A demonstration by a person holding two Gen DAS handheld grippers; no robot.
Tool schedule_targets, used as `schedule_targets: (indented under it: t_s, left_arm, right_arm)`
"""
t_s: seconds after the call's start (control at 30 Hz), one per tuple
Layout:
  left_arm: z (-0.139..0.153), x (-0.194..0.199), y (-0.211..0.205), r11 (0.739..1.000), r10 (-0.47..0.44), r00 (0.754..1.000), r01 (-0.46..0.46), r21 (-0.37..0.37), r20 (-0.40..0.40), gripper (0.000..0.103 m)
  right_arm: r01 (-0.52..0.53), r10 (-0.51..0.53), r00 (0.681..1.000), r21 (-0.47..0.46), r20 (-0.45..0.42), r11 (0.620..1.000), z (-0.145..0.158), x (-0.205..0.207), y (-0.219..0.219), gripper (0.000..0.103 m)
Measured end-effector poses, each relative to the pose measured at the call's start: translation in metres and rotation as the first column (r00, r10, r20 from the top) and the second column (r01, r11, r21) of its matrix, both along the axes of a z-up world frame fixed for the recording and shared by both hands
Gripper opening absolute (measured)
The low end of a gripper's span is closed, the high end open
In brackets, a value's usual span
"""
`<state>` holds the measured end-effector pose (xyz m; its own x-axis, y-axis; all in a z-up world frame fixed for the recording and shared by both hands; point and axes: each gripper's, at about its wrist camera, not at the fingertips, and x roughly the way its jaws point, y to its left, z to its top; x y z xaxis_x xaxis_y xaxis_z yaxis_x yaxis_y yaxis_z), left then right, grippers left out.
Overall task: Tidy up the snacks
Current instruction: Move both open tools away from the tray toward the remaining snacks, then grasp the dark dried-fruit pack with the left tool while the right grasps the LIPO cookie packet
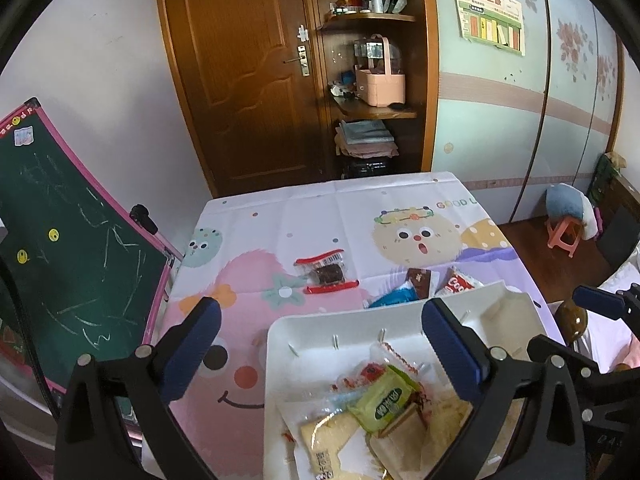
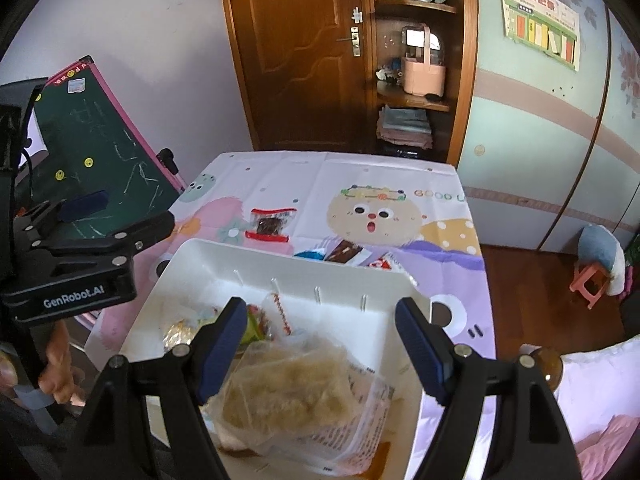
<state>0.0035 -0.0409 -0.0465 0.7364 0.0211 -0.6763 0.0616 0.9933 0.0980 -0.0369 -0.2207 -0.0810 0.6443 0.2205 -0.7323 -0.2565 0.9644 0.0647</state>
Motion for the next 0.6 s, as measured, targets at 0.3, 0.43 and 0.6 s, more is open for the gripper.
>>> schedule_targets:
  t_s: [0.3, 0.43, 0.6]
  left_arm:
    - [0.008, 0.037, 0.006, 1.0, -0.023, 1.0, 0.023, 0.013, -0.019, 0.1]
    - [0.005, 0.066, 0.012, 0.999, -0.037, 0.996, 0.037, -0.009, -0.075, 0.1]
    - [-0.002, 0.101, 0.027, 1.0, -0.019, 0.993, 0.019, 0.0, -0.12, 0.1]
  right_arm:
    - [-0.033, 0.033, 0.999, -0.012, -0.025, 0.999, 0.004, 0.037, 0.001, 0.077]
    - [-0.036, 0.035, 0.996, -0.001, -0.077, 0.999, 0.001, 0.067, -0.006, 0.077]
    - [-0.023, 0.032, 0.981, 0.048, -0.191, 0.999, -0.015, 0.117, -0.018, 0.077]
